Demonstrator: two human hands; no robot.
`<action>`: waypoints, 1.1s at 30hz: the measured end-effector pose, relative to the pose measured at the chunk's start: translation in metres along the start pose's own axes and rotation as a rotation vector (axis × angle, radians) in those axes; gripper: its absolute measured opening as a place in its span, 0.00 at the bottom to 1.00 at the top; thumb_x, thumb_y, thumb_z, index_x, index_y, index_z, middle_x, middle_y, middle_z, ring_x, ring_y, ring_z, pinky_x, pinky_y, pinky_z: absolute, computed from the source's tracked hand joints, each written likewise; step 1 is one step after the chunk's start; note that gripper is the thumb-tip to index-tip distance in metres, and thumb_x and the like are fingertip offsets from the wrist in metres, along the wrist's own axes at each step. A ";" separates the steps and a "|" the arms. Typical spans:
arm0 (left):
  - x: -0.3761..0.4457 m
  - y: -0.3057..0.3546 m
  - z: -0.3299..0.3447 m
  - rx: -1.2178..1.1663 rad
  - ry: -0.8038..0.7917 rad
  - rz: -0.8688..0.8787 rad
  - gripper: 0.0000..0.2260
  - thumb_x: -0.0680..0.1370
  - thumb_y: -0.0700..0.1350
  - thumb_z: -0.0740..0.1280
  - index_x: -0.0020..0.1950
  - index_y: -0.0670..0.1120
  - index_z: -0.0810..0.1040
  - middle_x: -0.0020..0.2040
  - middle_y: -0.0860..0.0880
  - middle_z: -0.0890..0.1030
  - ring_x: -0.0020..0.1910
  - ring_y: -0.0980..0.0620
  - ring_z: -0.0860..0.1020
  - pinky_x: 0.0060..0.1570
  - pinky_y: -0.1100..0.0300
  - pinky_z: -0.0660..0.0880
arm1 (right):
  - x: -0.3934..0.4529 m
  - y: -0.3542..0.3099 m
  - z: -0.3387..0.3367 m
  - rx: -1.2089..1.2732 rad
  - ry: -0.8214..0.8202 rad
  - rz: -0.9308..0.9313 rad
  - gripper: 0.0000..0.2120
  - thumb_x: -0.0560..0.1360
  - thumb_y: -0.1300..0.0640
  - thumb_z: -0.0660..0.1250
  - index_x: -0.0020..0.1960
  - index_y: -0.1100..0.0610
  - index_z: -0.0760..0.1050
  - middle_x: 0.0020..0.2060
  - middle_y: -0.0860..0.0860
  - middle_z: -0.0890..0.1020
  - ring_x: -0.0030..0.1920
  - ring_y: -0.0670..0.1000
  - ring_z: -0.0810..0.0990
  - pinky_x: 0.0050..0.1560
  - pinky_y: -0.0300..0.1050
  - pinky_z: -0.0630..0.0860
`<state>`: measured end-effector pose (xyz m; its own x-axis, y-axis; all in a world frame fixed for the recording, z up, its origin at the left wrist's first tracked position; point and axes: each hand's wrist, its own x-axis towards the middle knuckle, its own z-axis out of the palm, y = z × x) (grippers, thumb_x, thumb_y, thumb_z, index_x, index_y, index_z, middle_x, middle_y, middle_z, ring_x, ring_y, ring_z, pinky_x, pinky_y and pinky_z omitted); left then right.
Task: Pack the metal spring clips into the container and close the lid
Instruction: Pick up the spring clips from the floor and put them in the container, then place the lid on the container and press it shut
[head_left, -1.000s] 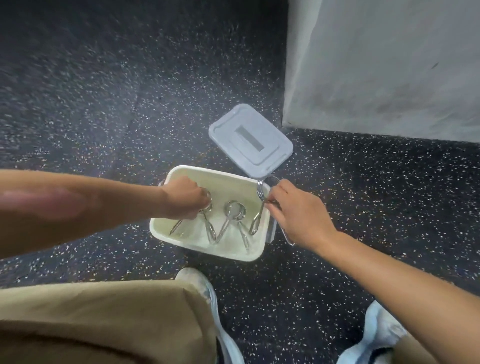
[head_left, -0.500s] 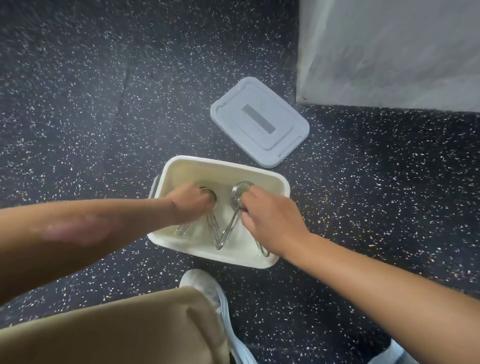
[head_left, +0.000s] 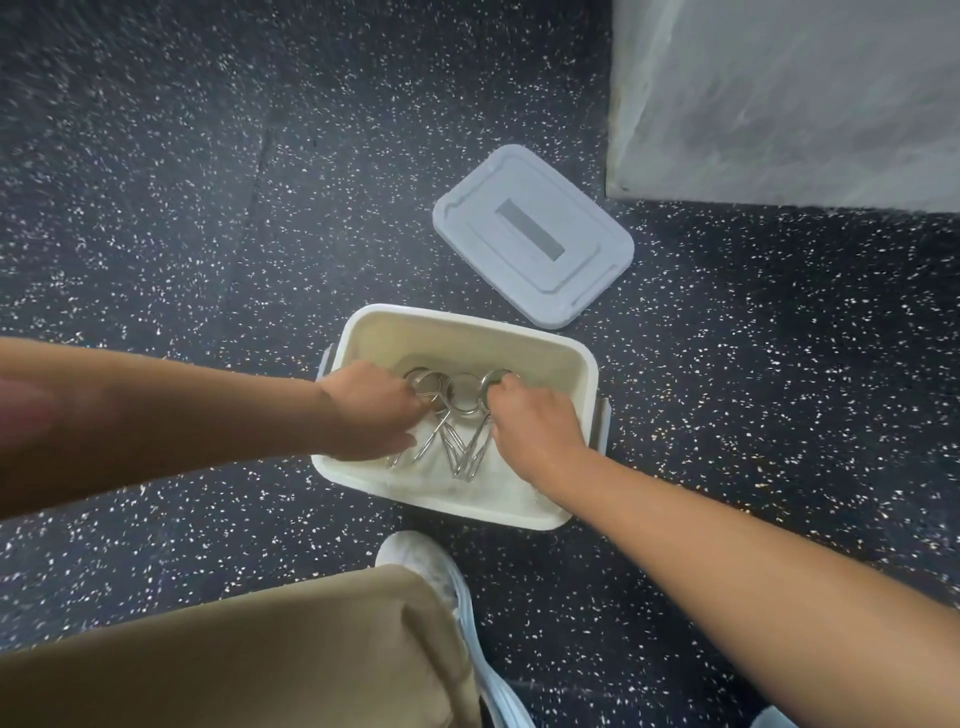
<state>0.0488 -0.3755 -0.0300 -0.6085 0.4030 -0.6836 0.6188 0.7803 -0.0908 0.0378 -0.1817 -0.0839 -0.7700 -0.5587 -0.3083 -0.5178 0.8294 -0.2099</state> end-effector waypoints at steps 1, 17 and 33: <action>-0.010 -0.003 -0.002 0.004 0.000 0.004 0.18 0.82 0.56 0.56 0.66 0.47 0.72 0.50 0.48 0.81 0.47 0.44 0.82 0.43 0.53 0.79 | 0.001 0.000 0.002 -0.005 -0.004 0.012 0.11 0.75 0.67 0.64 0.55 0.59 0.77 0.50 0.55 0.79 0.43 0.59 0.82 0.35 0.47 0.65; -0.064 -0.011 -0.004 -0.450 0.330 -0.287 0.15 0.80 0.63 0.56 0.61 0.59 0.73 0.51 0.57 0.83 0.45 0.47 0.83 0.43 0.53 0.79 | 0.014 0.001 0.023 -0.114 -0.160 0.063 0.13 0.72 0.73 0.62 0.51 0.61 0.78 0.48 0.56 0.78 0.39 0.59 0.81 0.32 0.48 0.69; -0.032 0.004 -0.004 -0.847 0.547 -0.428 0.12 0.79 0.61 0.59 0.52 0.58 0.76 0.39 0.60 0.80 0.37 0.56 0.78 0.38 0.55 0.77 | 0.056 0.048 -0.084 0.085 0.163 0.032 0.10 0.80 0.48 0.59 0.52 0.52 0.74 0.47 0.49 0.80 0.43 0.58 0.80 0.44 0.54 0.77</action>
<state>0.0687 -0.3836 -0.0052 -0.9596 0.0144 -0.2811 -0.1114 0.8978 0.4261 -0.0616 -0.1735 -0.0329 -0.8394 -0.5183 -0.1636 -0.4635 0.8399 -0.2824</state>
